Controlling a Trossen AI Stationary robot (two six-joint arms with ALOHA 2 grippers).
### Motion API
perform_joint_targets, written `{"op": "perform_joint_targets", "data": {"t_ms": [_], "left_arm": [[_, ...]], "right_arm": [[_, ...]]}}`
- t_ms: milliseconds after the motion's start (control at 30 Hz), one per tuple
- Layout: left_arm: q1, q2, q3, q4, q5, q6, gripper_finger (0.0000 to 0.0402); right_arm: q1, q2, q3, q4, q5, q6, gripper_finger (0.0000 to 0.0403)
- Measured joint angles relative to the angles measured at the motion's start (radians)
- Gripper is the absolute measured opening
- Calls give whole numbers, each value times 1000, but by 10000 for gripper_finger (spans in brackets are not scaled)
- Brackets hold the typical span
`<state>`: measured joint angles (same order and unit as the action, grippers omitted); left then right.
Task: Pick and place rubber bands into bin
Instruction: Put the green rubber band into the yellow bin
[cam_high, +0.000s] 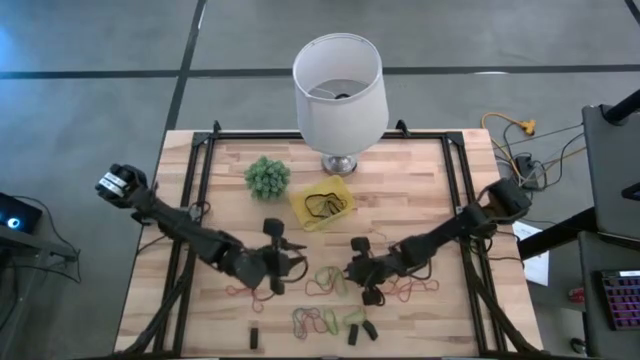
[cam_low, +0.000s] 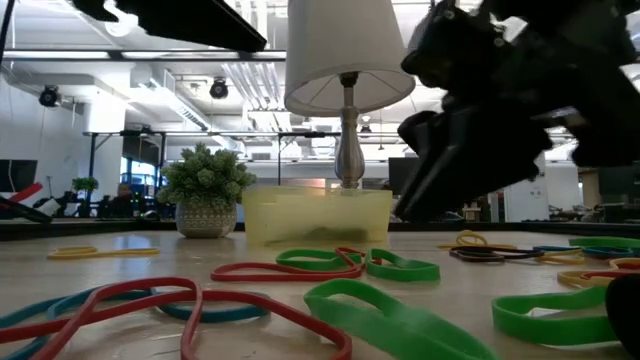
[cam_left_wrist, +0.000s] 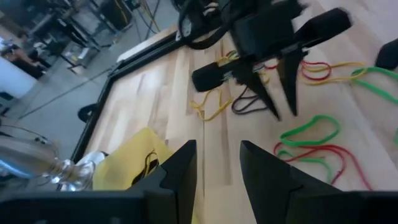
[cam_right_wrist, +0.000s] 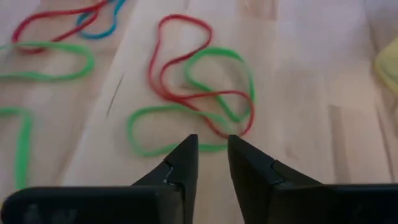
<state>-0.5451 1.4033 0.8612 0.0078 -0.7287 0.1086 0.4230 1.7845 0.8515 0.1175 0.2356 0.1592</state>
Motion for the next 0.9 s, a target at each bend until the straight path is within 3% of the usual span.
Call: {"op": "perform_joint_targets", "data": {"t_ms": [400,900], "left_arm": [[-85,-15,-4,-37,-125,-17,107],[-86,-15,-4,-53,-125,-25,107]], "right_arm": [[-33,21,12,30,-39,23,149],[-57,144,78,-3,-32,51,136]]}}
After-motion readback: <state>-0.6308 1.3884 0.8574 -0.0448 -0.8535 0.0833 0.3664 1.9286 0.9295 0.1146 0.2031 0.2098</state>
